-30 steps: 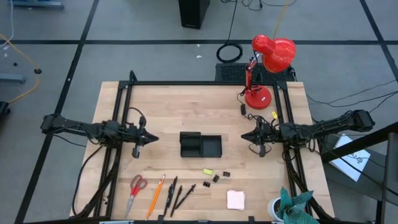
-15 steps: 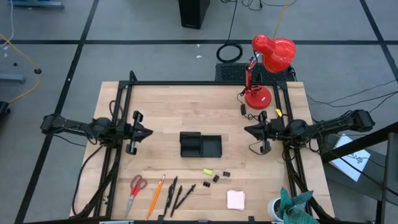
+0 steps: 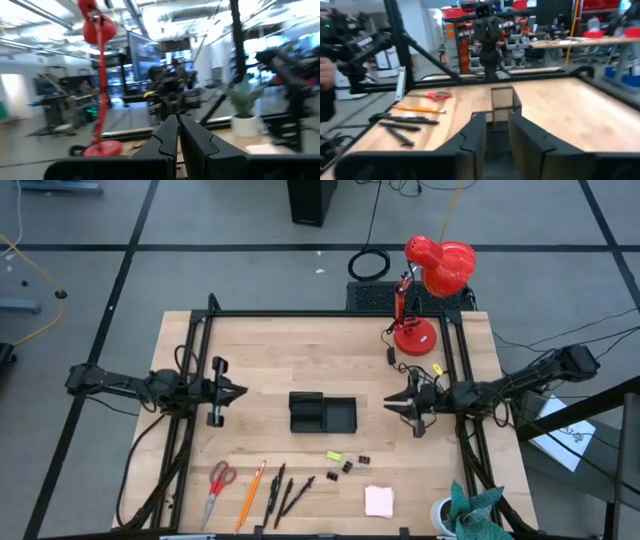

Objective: Pick and place office supplies into organizer
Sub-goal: Put the black binder clip into the mesh desk organizer

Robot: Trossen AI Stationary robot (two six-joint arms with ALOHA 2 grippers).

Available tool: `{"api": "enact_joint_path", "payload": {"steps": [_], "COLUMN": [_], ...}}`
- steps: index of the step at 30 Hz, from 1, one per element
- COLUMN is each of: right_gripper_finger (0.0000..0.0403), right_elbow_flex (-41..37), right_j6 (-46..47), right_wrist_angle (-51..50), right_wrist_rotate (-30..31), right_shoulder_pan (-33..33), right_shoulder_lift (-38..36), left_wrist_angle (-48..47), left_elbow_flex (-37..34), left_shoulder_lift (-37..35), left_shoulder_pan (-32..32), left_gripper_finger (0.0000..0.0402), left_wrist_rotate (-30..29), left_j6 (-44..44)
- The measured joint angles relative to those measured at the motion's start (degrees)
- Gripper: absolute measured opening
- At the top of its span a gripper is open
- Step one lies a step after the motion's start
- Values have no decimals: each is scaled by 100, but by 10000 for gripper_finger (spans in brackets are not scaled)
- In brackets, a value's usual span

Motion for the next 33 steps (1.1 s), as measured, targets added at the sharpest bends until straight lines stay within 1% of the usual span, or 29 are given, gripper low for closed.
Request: {"api": "enact_joint_path", "payload": {"steps": [5, 8, 11, 14, 16, 18, 21, 23, 25, 28, 33], "right_gripper_finger": [154, 190, 218, 237, 245, 250, 251, 250, 247, 241, 233], "right_elbow_flex": [720, 1249, 1832, 2481, 2834, 3082, 3241, 3246, 3251, 3253, 3253], "right_j6": [-732, -1113, -1275, -1351, -1203, -921, -675, -550, -152, 317, 451], "right_wrist_angle": [-575, -716, -976, -1489, -2070, -2511, -2551, -2371, -2280, -2428, -2412], "right_wrist_rotate": [656, 1024, 1342, 2081, 2679, 3152, 3575, 3583, 3580, 3571, 3560], "right_shoulder_pan": [391, 659, 1026, 1526, 1899, 2268, 2690, 2837, 2910, 2971, 2800], "right_shoulder_lift": [843, 1408, 1976, 2508, 2826, 3095, 3330, 3423, 3535, 3845, 4422], "left_wrist_angle": [13, 13, 19, 126, 189, 185, 187, 189, 187, 202, 393], "left_elbow_flex": [0, 0, 0, 0, 0, 0, 0, 0, 0, 0, 0], "left_shoulder_lift": [0, 0, 0, 0, -2, 0, 0, 0, 0, 0, -2], "left_shoulder_pan": [1, 1, 1, 5, 5, 5, 5, 5, 5, 5, 5], "left_gripper_finger": [26, 26, 26, 26, 26, 26, 26, 26, 26, 26, 26], "left_wrist_rotate": [-686, -1018, -1198, -1231, -1232, -1231, -1231, -1231, -1231, -1231, -1231], "left_j6": [139, 286, 396, 519, 543, 537, 535, 531, 528, 528, 513]}}
